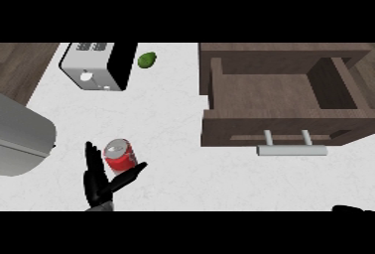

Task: Pick up the can, place it into the drawer and close the drawer

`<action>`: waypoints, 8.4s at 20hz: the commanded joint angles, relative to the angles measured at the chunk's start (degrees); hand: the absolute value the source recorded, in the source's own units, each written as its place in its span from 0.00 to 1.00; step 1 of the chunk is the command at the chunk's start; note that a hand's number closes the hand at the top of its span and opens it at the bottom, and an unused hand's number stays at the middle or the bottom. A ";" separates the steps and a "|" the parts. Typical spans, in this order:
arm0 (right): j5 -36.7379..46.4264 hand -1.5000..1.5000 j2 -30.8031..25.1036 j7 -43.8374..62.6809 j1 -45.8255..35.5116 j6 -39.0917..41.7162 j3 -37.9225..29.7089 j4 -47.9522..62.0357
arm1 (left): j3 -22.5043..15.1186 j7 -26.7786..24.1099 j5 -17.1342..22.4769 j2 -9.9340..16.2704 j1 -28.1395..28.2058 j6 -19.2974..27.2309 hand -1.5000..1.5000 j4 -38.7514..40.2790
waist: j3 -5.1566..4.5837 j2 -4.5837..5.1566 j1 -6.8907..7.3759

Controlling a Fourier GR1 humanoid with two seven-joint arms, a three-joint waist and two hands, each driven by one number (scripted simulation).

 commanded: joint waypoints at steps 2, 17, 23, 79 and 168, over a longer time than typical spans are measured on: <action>0.00 0.00 1.53 0.93 2.54 0.50 0.83 -3.15 | -1.73 4.43 -0.84 1.11 1.51 -3.24 1.00 -4.73 | -0.02 -0.06 0.10; 2.23 0.00 2.02 -3.25 0.67 0.91 1.34 0.57 | -2.48 4.19 -3.79 5.77 -19.65 -23.33 1.00 14.86 | -0.13 0.48 -1.58; 2.45 0.00 1.81 -5.51 0.76 1.06 -0.64 2.78 | 0.47 3.51 -3.65 3.78 -29.29 -25.65 1.00 20.74 | -0.06 0.22 -0.67; 1.39 0.00 -2.17 4.52 -8.70 -1.71 -1.39 -0.58 | -15.86 45.15 -0.08 -1.47 -86.16 1.44 1.00 26.89 | 0.12 1.03 -4.28; 59.78 0.00 -4.83 -30.04 -77.52 -42.65 4.53 108.07 | -17.94 51.87 5.53 18.71 -64.82 -0.27 0.00 -1.36 | 0.06 0.79 7.25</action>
